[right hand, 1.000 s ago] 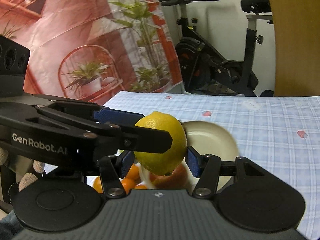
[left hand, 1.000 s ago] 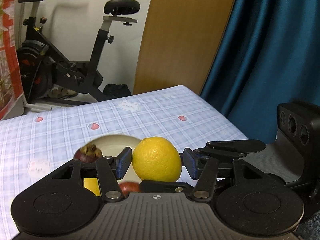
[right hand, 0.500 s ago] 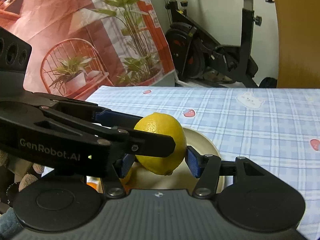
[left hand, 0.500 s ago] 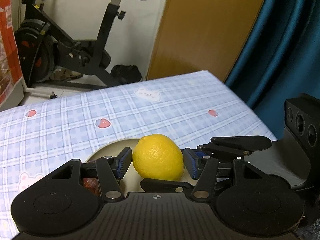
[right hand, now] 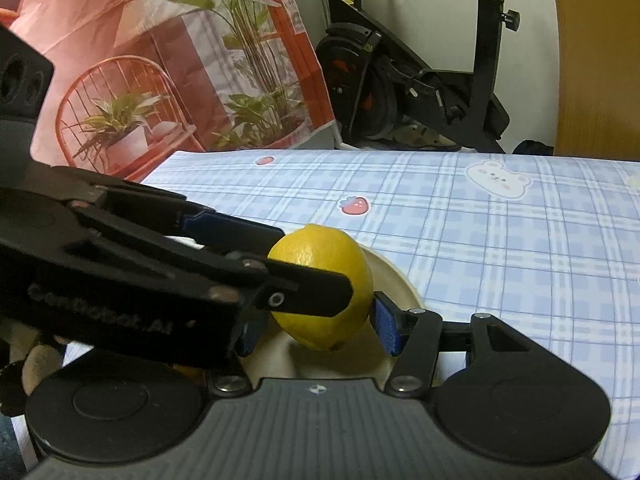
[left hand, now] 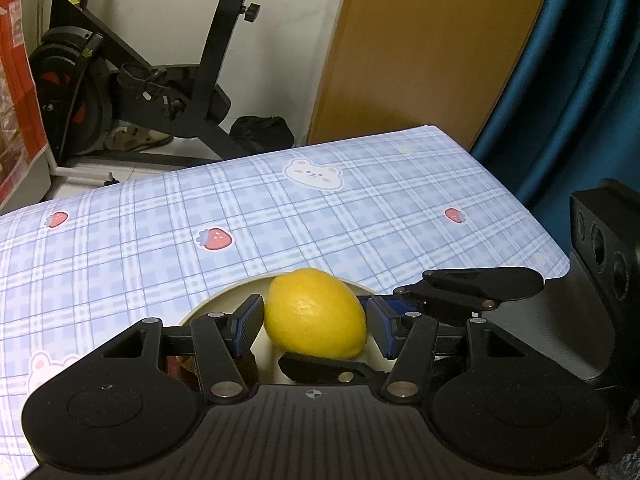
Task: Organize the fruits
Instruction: 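Carry the large lemon over the plate and lower it with the left gripper, then open the left gripper to release the lemon onto the plate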
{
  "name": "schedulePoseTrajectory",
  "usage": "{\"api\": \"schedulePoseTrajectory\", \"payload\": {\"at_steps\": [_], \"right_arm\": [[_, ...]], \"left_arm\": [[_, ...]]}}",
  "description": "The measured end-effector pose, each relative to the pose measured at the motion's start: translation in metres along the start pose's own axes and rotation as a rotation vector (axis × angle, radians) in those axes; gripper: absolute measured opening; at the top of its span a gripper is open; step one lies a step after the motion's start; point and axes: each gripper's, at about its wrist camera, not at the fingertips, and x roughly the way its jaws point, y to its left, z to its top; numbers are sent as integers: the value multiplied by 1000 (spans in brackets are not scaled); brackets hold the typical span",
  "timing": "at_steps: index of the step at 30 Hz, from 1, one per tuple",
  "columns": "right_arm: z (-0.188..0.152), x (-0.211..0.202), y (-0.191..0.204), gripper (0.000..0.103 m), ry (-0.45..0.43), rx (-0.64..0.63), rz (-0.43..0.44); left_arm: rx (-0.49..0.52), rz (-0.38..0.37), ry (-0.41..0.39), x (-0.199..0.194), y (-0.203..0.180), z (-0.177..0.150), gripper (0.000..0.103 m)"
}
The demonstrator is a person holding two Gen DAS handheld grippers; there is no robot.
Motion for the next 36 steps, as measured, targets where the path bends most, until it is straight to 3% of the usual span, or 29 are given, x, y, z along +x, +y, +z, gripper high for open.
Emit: {"api": "schedulePoseTrajectory", "payload": {"at_steps": [12,22,24,32,36], "right_arm": [[9,5,12,57,-15,-41,-51],[7,-22,24,70,-29,-50,-148],[5,-29,28,70,-32,-51,-158],[-4,-68,53,73,-78,-53,-190],[-14,-86,67,75,-90,-69,-178]], "left_arm": [[-33,35,-44,-9,10,2,61],[-61,87,-96,-51,10,-9,63],[-66,109,-104,-62,9,-14,68],[-63,201,-140,-110,4,-32,69],[-53,263,-180,-137,-1,-45,74]]}}
